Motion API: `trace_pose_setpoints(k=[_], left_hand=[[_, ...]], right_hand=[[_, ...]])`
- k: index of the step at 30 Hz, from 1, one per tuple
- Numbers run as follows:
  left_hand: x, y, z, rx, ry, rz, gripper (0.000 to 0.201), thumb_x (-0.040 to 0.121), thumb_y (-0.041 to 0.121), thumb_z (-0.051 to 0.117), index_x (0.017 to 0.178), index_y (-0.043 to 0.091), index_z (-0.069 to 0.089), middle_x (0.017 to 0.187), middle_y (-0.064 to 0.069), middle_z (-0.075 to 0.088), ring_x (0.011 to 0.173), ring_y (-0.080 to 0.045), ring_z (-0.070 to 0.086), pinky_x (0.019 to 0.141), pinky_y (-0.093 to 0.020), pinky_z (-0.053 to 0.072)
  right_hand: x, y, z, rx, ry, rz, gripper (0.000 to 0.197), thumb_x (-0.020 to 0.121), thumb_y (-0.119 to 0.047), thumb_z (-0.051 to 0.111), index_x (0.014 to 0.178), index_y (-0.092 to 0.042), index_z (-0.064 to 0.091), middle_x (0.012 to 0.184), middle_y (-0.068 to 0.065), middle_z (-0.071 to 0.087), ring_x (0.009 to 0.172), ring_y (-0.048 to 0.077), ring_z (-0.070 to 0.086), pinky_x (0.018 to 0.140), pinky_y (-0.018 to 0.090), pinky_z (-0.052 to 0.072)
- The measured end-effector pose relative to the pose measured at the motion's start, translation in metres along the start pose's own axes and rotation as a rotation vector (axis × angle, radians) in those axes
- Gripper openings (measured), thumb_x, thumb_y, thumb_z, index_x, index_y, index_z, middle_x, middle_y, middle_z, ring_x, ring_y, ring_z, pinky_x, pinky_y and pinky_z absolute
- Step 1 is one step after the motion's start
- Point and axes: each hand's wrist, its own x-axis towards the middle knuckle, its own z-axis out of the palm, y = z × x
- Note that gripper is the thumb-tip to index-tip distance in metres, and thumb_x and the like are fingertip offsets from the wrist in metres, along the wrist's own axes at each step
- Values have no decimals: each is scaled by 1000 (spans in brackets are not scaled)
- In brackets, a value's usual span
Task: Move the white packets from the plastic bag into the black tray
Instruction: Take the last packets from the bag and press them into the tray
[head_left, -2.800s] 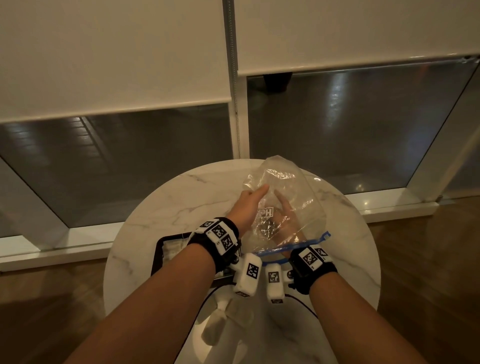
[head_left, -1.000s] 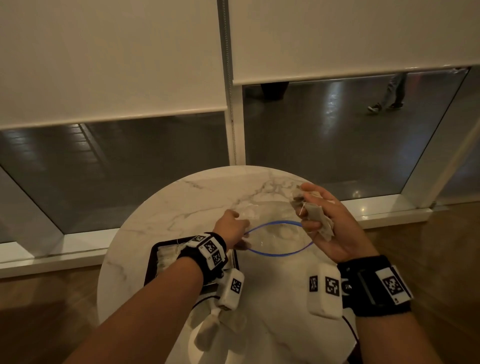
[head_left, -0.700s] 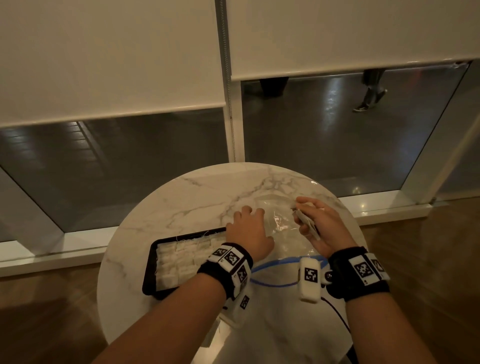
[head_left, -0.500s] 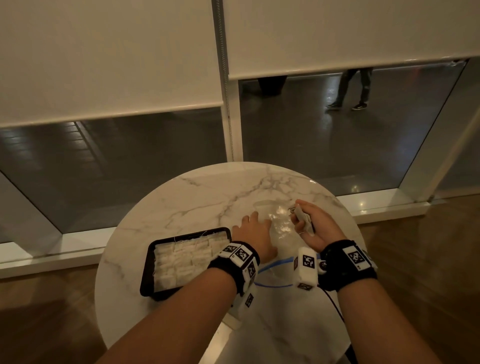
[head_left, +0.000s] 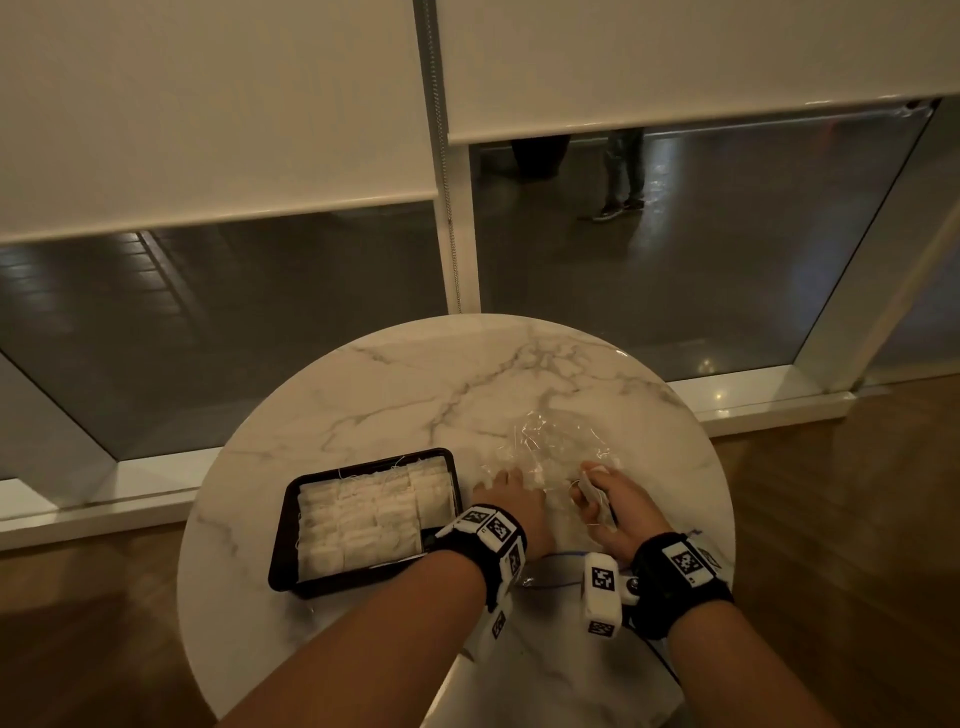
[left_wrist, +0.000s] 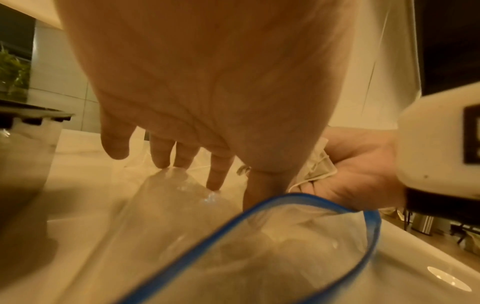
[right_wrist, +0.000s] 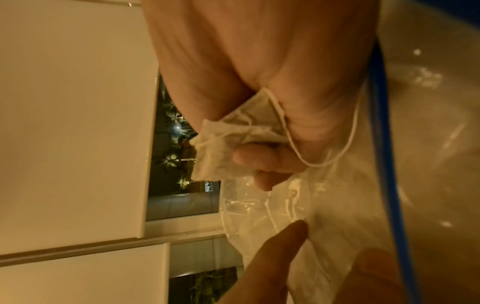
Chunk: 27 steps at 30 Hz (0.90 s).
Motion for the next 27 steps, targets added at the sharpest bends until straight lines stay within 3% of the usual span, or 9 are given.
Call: trace_pose_setpoints(k=[4,7,10,12,14,18,23,27], left_hand=[[-14,-7,-15,-170,167,42,57,94,43,53,145,17,45,148,-10,42,140,-29,36,113,-47,35],[-33,-14,-31,-521,363,45,48,99,33,51,143,16,49,145,-7,50,133,-25,46,109,-40,41],[-57,-23,-38,-961,482,-7,37,102,37,51,134,19,58,128,1,61,115,-16,58,97,-30,47],[-71,-28,-39,-1302,439,-45,33,101,41,53,125,21,63,120,2,64,107,-17,62,89,-31,52],[-84,-33,-37,-1591,278,-84,35,100,45,56,125,21,61,121,-3,61,101,-23,63,79,-36,58],[-101,-40,-27,-1913,7,-63,54,90,57,66,131,24,59,130,-13,56,95,-33,66,76,-43,60],[-110,-52,-7,-2143,56,-30,54,93,36,67,143,23,49,132,-17,63,109,-34,70,78,-43,59],[-116,-63,6,-2206,109,-37,40,100,26,57,140,18,54,130,-19,65,114,-32,68,85,-46,59]], right_hand=[[-22,-14,12,-72,-74,-94,16,97,-8,57,112,-11,62,90,12,64,67,17,63,38,17,40],[-43,-23,25,-157,-113,-182,15,96,-9,60,110,-10,66,87,11,67,70,18,64,44,20,42],[-61,-26,45,-220,-148,-233,16,96,-10,61,111,-8,67,89,13,68,73,19,65,51,24,45],[-71,-23,59,-237,-190,-241,16,97,-10,59,112,-7,65,90,17,64,74,20,63,52,25,46],[-79,-15,73,-262,-237,-241,17,98,-11,58,114,-8,64,94,15,64,78,21,62,55,26,48],[-87,10,95,-302,-330,-222,21,101,-12,54,120,-10,62,104,15,69,91,21,68,67,28,55],[-93,36,104,-428,-415,-186,29,98,-2,48,118,-15,65,110,18,72,100,27,67,94,46,52],[-98,45,105,-492,-484,-136,37,95,2,45,121,-15,66,117,20,69,109,28,66,98,45,51]])
